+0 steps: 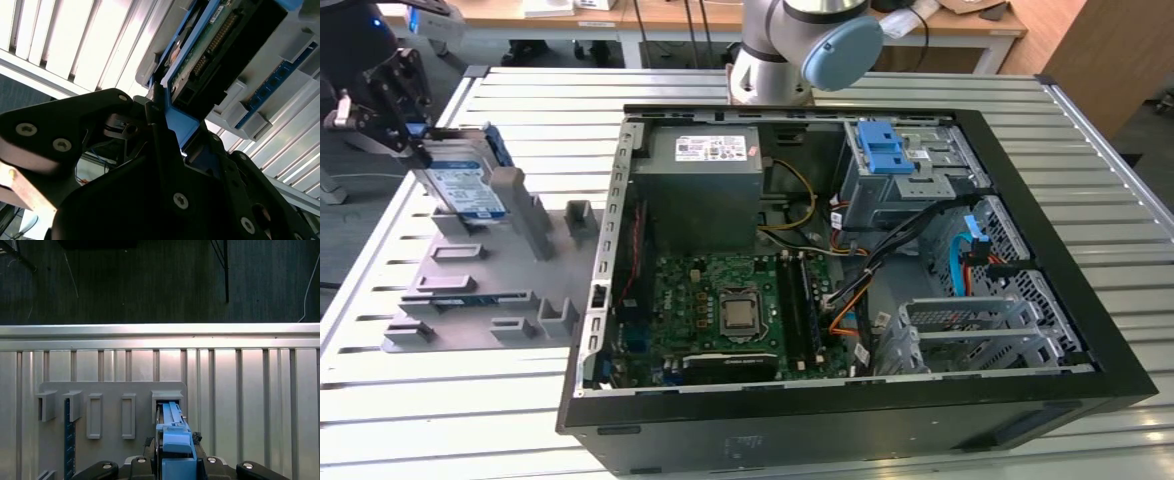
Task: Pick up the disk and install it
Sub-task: 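Pick up the disk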
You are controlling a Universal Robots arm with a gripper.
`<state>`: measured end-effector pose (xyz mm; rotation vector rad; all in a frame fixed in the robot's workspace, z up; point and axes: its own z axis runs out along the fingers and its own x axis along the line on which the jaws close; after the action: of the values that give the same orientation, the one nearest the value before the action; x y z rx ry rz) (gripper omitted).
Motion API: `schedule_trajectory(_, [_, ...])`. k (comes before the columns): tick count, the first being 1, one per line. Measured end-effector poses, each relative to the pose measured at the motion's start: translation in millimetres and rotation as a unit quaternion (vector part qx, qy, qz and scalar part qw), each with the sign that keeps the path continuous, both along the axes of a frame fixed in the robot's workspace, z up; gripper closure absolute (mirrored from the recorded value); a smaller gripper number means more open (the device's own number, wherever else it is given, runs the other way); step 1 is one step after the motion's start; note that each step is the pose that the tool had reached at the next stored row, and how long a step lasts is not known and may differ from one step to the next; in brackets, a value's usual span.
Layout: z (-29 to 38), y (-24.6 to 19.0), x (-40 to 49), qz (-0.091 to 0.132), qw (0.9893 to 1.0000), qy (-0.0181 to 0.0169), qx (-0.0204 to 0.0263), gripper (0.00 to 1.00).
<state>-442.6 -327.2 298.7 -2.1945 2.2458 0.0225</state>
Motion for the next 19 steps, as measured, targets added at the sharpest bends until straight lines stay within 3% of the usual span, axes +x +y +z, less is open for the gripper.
schedule_trajectory(19, [17.5, 0.0, 0.0, 0.000, 1.0000, 0.0000, 0.0000, 0.64])
